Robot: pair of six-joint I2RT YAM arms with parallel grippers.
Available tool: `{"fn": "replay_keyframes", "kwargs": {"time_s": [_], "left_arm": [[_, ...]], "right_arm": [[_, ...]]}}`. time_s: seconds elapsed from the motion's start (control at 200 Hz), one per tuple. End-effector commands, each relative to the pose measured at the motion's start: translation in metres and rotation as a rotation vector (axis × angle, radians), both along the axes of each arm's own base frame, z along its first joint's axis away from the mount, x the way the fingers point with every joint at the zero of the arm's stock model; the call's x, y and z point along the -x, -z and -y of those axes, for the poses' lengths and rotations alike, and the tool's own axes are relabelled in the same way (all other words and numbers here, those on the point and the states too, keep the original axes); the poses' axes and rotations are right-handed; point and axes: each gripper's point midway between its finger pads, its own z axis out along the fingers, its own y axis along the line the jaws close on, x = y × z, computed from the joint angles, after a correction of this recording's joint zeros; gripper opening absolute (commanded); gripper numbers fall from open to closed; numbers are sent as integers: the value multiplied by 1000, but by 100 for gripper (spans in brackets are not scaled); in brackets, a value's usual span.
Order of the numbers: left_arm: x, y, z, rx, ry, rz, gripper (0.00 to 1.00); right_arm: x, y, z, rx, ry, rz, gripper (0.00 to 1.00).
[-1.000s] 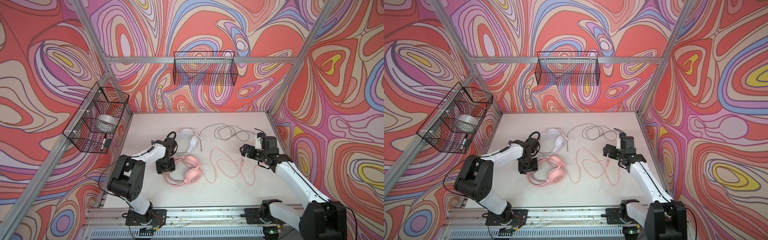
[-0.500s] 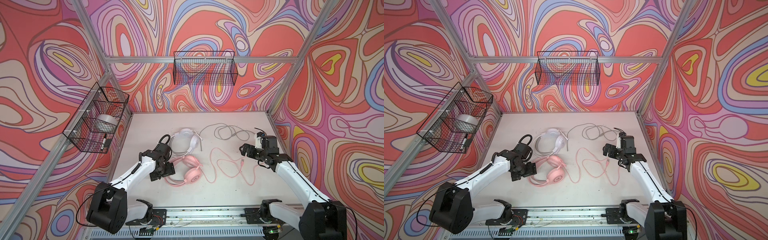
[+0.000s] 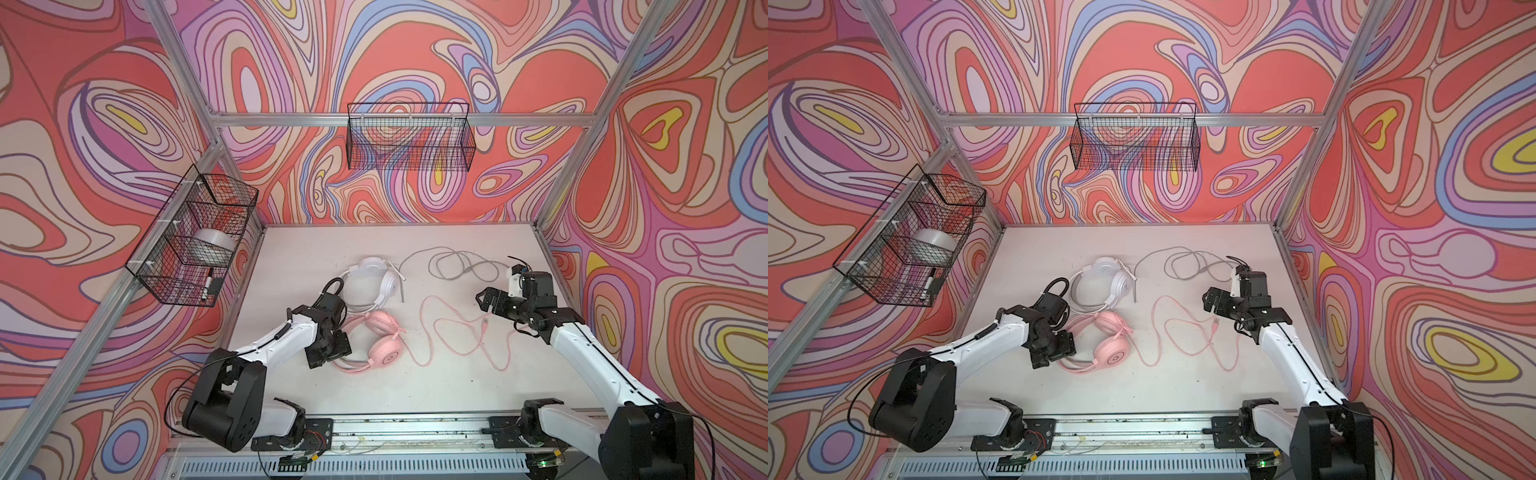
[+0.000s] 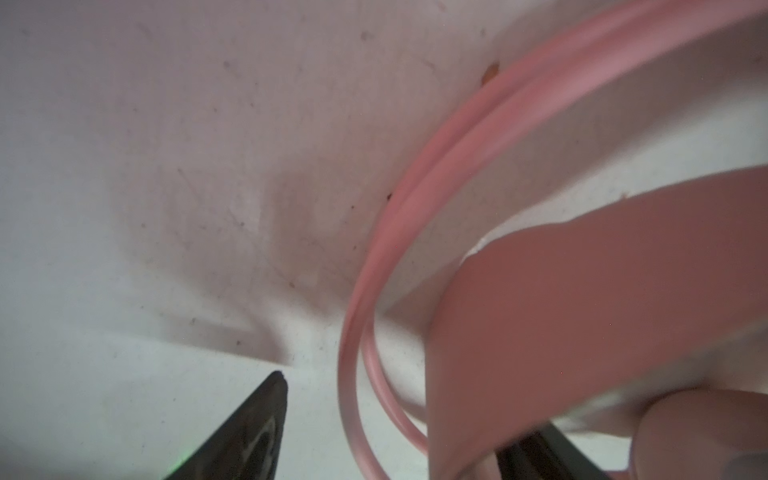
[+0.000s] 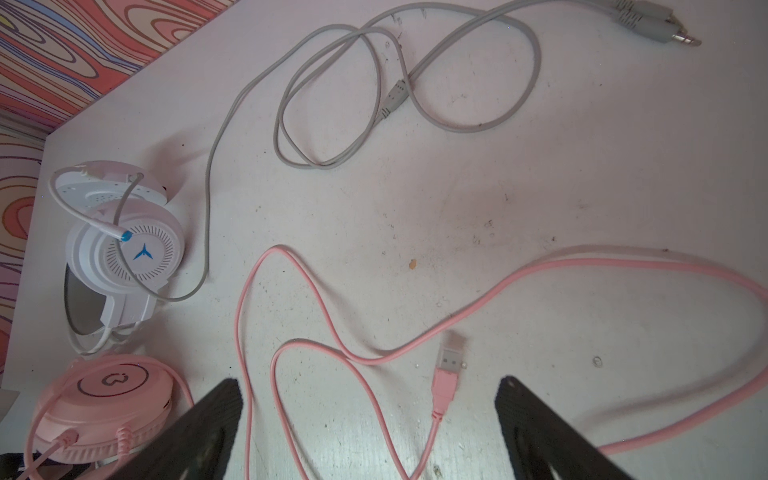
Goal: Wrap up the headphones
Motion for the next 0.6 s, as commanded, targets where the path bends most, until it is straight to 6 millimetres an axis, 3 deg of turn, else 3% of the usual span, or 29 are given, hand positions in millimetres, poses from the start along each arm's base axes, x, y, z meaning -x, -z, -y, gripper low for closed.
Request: {"fn": "replay_keyframes", "kwargs": {"time_s": [0.0, 0.381, 0.596], "left_arm": [[-2, 6, 4, 2, -27, -6, 70], [7, 17, -2, -59, -49, -44, 40], [5, 16, 6, -24, -76, -64, 16]], "right_arm": [[0, 0, -2, 0, 3, 10, 98], [1, 3, 2, 13, 28, 8, 98], [4, 2, 2, 25, 25, 18, 99]]}}
